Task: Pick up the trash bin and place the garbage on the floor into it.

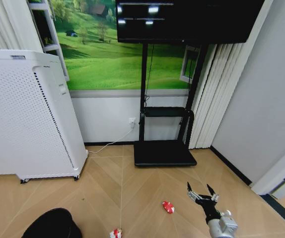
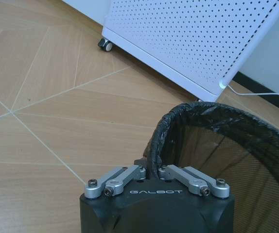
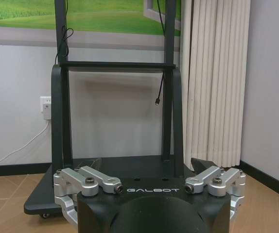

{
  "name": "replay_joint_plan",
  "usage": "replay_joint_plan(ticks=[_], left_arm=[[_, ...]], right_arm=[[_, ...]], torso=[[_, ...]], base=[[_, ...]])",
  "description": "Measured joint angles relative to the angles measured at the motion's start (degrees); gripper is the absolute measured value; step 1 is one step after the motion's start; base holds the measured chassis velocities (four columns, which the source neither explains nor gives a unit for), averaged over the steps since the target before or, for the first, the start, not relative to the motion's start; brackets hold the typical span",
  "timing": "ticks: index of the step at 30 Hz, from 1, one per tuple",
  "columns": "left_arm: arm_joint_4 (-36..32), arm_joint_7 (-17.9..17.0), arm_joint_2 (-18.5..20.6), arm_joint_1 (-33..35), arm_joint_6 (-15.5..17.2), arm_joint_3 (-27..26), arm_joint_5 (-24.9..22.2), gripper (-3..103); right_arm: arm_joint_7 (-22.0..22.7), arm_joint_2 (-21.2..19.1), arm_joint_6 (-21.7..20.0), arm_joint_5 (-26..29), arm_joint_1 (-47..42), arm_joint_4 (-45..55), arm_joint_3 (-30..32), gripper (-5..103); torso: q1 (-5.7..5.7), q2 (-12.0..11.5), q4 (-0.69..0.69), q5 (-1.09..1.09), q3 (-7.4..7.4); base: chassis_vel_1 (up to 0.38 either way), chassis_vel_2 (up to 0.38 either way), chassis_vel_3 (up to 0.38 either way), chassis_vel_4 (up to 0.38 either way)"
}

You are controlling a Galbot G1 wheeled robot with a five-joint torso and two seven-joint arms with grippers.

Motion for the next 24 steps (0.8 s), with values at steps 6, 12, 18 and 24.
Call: replay_joint_plan(ticks=[6,12,18,24], left_arm=[[-0.4,0.4,0.3,-0.3,-0.6,-0.7,0.5,6],[-1.5,0.8,1.4,-0.2,-3.3,-5.7,0.3,6],[-0.8,0.1,3.3,-0.4,-4.2,-11.3,-0.6,6],[0.1,0.3,3.7,-0.6,-5.5,-13.5,1.1,6]], right_arm=[[-0.1,0.3,0.6,-0.2,-0.3,-0.3,0.0,100],[0.1,0.3,1.3,-0.1,0.0,-0.8,-0.1,100],[-1.1,0.5,3.4,-6.1,0.2,-2.4,-1.1,100],[-1.9,1.1,5.2,-9.1,-1.8,-3.0,-2.0,100]], torso=[[0.02,0.1,0.0,0.01,0.06],[0.02,0.1,0.0,0.02,0.1],[0.03,0.2,0.01,0.02,0.14],[0.03,0.2,0.0,0.03,0.16]], base=[[0.0,0.0,0.0,0.0],[0.0,0.0,0.0,0.0],[0.0,0.0,0.0,0.0],[0.0,0.0,0.0,0.0]])
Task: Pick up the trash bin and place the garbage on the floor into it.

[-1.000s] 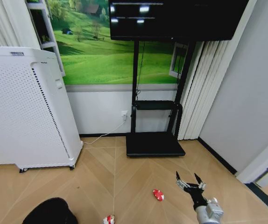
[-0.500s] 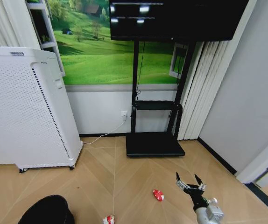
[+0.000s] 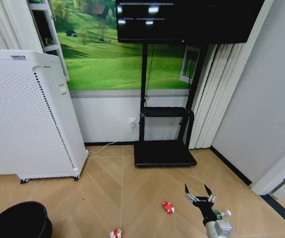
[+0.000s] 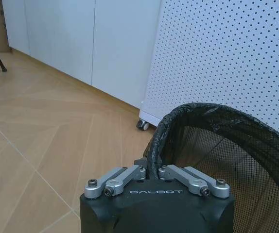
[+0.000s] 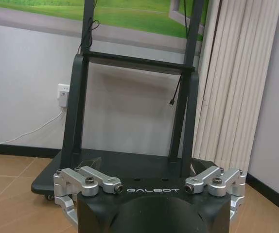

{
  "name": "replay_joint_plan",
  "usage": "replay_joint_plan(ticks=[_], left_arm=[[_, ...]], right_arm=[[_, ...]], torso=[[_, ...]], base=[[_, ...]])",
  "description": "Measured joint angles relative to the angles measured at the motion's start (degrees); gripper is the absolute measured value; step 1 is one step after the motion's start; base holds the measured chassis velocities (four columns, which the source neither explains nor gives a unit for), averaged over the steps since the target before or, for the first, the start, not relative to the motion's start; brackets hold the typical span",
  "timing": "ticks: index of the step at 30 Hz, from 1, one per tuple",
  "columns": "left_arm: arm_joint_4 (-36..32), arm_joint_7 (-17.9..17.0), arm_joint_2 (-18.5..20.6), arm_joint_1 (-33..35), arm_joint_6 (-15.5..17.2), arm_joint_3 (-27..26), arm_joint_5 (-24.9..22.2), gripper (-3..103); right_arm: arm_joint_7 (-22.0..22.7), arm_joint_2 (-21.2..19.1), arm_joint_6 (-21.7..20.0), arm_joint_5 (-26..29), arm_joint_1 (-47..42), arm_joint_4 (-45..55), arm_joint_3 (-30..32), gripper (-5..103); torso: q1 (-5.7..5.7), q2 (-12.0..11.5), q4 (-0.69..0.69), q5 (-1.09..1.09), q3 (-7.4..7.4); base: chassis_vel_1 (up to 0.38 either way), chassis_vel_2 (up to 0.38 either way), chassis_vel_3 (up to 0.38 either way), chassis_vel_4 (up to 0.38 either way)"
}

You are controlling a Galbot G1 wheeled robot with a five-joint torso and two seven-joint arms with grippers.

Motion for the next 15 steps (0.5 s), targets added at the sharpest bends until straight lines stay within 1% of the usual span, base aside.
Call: replay_joint_plan(ticks=[2,7,9,15], left_arm=[[0.5,0.5,-0.1,-0.3,-0.7,-0.1,2.1,6],[0.5,0.7,-0.5,-0.6,-0.8,0.8,3.4,6],[0.4,0.8,-0.6,-0.7,-0.8,1.1,3.6,6],[-0.1,0.8,-0.2,-1.3,-0.6,1.8,4.0,6]], right_arm=[[-0.3,0.4,1.1,-0.8,-1.1,-0.2,-0.4,100],[-0.5,1.0,2.3,-2.0,-2.5,-0.5,-1.0,100],[-0.5,1.1,2.5,-2.2,-2.7,-0.5,-1.1,100],[-0.3,1.4,3.6,-2.7,-2.8,-0.9,-1.6,100]], torso=[[0.0,0.0,0.0,-0.01,0.01],[0.01,0.0,0.0,-0.01,0.02],[0.01,0.0,0.0,-0.02,0.02],[0.01,0.0,-0.01,0.0,0.04]], base=[[0.0,0.0,0.0,0.0],[0.045,0.034,-0.029,-0.051],[0.158,0.136,-0.074,-0.12],[0.196,0.177,-0.188,-0.197]])
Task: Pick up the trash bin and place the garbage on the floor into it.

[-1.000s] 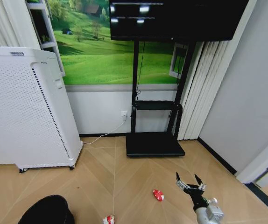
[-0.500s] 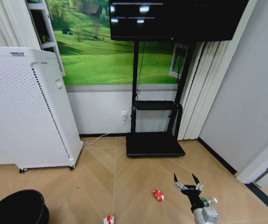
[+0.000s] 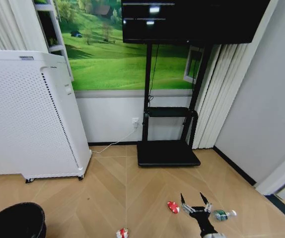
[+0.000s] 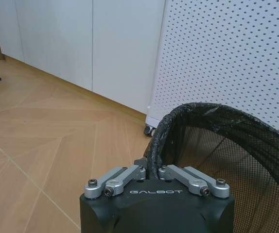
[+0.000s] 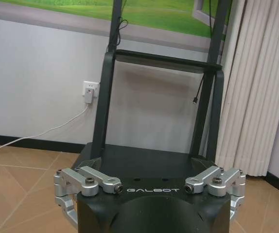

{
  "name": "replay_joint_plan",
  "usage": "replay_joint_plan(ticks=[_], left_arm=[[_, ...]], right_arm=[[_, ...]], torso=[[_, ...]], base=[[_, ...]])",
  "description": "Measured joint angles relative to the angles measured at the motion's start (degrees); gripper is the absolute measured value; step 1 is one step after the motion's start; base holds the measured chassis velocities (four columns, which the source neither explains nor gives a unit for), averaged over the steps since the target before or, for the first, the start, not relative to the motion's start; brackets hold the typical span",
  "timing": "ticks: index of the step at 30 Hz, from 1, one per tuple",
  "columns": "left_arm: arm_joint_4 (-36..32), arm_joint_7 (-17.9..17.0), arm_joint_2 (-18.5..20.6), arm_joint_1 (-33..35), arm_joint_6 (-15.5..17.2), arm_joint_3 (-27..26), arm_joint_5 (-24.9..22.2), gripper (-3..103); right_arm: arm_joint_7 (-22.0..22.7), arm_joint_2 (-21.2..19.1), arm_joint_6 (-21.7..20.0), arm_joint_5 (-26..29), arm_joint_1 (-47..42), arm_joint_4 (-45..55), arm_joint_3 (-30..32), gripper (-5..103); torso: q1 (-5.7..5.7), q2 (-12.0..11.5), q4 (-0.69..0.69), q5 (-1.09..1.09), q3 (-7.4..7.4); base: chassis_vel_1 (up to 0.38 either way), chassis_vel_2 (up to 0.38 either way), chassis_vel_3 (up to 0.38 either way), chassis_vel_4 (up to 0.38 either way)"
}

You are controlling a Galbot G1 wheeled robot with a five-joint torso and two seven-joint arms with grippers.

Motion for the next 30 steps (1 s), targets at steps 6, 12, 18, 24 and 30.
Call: replay_joint_plan(ticks=[6,12,18,24,30], left_arm=[[0.1,0.0,0.3,-0.4,0.1,0.1,0.0,6],[-0.2,0.1,-0.3,-0.4,0.0,0.8,0.4,6],[-0.7,0.1,-0.6,-0.6,0.0,0.9,0.7,6],[-1.3,0.5,-0.5,-0.7,0.0,1.3,1.1,6],[-2.2,1.8,-0.6,-1.4,-0.6,2.2,3.3,6]], right_arm=[[0.0,0.0,0.1,-0.2,0.1,-0.5,0.1,100],[0.1,0.0,0.2,-0.2,0.3,-1.3,0.7,100],[0.2,0.1,1.6,-0.6,0.4,-4.1,0.4,100],[0.2,-0.4,1.3,-1.3,1.9,-7.5,0.5,100],[-2.4,-2.0,-1.0,-3.6,2.5,-12.7,1.8,100]], torso=[[0.0,0.0,0.01,0.0,0.0],[0.01,0.0,0.01,-0.01,0.01],[0.0,0.0,0.0,-0.05,0.01],[0.01,0.0,0.0,-0.07,0.01],[0.01,0.0,0.05,0.0,0.02]], base=[[0.249,0.245,-0.237,-0.245],[0.313,0.296,-0.31,-0.299],[0.358,0.346,-0.356,-0.351],[0.352,0.324,-0.334,-0.322],[0.144,0.107,-0.066,-0.133]])
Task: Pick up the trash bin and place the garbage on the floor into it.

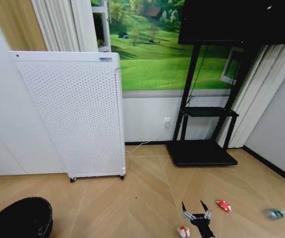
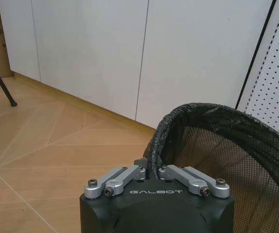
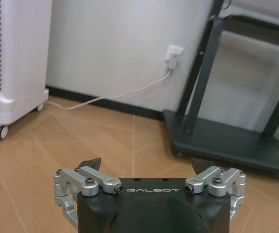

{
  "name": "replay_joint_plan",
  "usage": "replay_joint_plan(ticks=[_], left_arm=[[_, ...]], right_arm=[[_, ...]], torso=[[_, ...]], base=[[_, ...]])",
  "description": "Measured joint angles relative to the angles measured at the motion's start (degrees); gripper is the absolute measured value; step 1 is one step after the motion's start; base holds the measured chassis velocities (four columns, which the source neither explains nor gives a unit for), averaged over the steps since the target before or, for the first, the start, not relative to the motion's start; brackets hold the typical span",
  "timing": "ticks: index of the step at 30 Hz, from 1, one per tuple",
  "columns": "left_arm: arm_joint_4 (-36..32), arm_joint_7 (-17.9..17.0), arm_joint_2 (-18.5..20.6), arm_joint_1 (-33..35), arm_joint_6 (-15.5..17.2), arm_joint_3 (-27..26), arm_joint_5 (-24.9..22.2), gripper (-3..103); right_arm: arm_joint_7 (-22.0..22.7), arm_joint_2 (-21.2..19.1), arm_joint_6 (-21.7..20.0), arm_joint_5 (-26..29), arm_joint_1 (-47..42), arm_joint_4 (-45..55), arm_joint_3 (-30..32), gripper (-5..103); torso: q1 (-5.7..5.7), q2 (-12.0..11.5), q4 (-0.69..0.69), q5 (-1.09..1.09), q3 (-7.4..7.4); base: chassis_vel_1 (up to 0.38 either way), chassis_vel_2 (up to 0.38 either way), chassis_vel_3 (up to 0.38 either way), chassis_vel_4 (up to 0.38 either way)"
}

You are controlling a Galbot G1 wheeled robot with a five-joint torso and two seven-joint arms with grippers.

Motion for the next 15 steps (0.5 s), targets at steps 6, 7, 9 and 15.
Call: replay_joint_plan(ticks=[6,7,9,15], left_arm=[[-0.7,1.2,-0.5,-0.6,-0.7,1.0,1.5,6],[-0.8,1.3,-0.6,-0.7,-0.8,1.2,1.6,6],[-0.9,1.6,-0.7,-0.8,-0.9,1.3,1.7,6],[-1.0,2.2,-0.7,-1.0,-1.1,1.6,2.6,6]], right_arm=[[-1.6,0.0,-0.2,-1.5,-0.3,-5.9,0.5,100],[-1.9,0.1,-0.2,-1.5,-0.5,-6.9,0.6,100],[-2.4,0.1,-0.3,-1.7,-0.7,-8.0,0.8,100],[-4.9,0.6,1.4,-4.9,-1.1,-13.8,0.8,100]], torso=[[0.0,0.0,-0.05,0.02,0.0],[0.0,0.0,-0.06,0.03,0.01],[0.0,0.0,-0.06,0.02,0.0],[0.0,0.0,-0.04,0.0,0.0]], base=[[-0.06,-0.011,0.073,0.02],[-0.072,-0.079,0.004,0.036],[-0.072,-0.062,0.004,0.036],[0.0,0.0,0.0,0.0]])
